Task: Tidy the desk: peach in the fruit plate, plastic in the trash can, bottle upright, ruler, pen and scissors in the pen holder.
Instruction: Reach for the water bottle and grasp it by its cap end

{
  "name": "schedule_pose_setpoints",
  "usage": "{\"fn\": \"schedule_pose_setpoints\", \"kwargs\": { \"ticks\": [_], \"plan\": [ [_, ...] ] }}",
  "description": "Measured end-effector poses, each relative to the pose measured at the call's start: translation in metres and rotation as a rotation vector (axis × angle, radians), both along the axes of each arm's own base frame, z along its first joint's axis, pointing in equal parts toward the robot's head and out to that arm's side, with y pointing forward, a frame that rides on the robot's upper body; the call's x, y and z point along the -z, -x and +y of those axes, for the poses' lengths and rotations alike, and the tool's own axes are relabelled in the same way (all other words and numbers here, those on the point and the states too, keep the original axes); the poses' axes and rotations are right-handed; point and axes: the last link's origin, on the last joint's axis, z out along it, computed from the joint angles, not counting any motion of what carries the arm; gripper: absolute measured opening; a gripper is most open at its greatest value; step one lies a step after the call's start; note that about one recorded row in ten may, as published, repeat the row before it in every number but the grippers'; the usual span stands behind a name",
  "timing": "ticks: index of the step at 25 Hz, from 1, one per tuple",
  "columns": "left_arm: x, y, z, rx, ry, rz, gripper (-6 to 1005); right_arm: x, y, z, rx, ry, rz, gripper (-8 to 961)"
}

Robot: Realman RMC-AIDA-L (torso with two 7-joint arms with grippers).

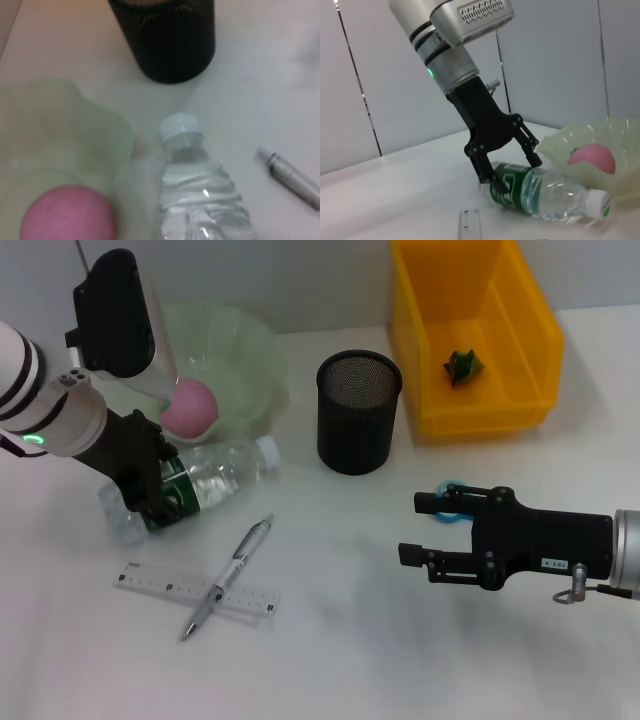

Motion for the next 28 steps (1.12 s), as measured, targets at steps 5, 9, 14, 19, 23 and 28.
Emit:
{"fn": "schedule_pose_setpoints", "kwargs": {
  "ticks": [5, 9, 14, 19, 23, 28],
  "plan": [
    [0.003, -0.003, -0.003, 0.004, 0.024, -0.022, 809, -0.001, 0.001, 0.001, -0.002, -0.009, 0.005, 723],
    [0.007, -0.008, -0.004, 0.016, 0.039, -0.040, 809, -0.001, 0.001, 0.001, -0.003, -0.011, 0.005, 723],
    [0.011, -0.012, -0.005, 0.026, 0.053, -0.062, 810, -0.001, 0.000, 0.001, -0.002, -0.012, 0.005, 723],
    [0.018, -0.018, -0.008, 0.040, 0.071, -0.088, 810, -0.001, 0.000, 0.001, -0.002, -0.013, 0.006, 723],
    [0.022, -0.021, -0.007, 0.050, 0.065, -0.101, 810, -0.001, 0.000, 0.001, -0.005, -0.016, 0.005, 723],
    [0.026, -0.020, -0.006, 0.055, 0.057, -0.106, 809, -0.001, 0.001, 0.001, -0.007, -0.019, 0.005, 722]
  ]
}}
